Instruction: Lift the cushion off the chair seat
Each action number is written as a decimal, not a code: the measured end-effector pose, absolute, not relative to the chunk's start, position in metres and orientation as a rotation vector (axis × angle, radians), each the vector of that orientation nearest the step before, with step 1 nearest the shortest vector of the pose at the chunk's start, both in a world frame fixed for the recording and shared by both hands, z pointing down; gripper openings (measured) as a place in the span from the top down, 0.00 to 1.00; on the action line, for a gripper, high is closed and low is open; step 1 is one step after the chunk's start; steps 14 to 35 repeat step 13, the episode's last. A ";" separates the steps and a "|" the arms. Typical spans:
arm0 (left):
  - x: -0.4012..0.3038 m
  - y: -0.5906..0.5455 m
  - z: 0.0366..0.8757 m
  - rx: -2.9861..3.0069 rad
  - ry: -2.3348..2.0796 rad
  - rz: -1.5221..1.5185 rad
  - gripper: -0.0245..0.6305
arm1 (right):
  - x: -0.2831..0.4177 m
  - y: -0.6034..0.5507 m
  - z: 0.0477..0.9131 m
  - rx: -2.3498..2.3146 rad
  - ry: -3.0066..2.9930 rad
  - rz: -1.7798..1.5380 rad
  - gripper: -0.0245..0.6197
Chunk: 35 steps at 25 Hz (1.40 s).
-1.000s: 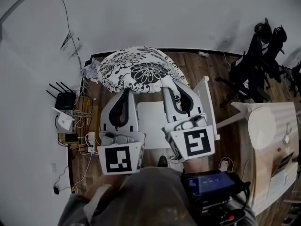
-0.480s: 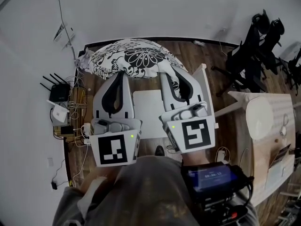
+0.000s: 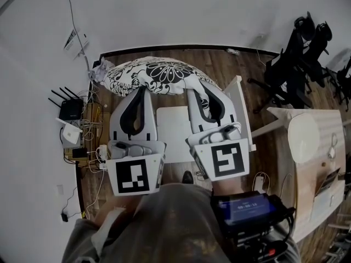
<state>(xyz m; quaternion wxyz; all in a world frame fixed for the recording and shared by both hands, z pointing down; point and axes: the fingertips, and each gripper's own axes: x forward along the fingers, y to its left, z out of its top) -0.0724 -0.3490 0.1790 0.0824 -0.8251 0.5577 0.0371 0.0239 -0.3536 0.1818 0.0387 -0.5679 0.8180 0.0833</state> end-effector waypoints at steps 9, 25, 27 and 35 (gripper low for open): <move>-0.072 -0.350 0.176 -2.460 1.647 0.121 0.95 | 0.024 -0.353 0.182 -1.751 2.504 0.252 0.90; -0.071 -0.351 0.181 -2.482 1.667 0.095 0.95 | 0.024 -0.355 0.183 -1.752 2.504 0.248 0.90; -0.071 -0.351 0.181 -2.482 1.667 0.095 0.95 | 0.024 -0.355 0.183 -1.752 2.504 0.248 0.90; -0.071 -0.351 0.181 -2.482 1.667 0.095 0.95 | 0.024 -0.355 0.183 -1.752 2.504 0.248 0.90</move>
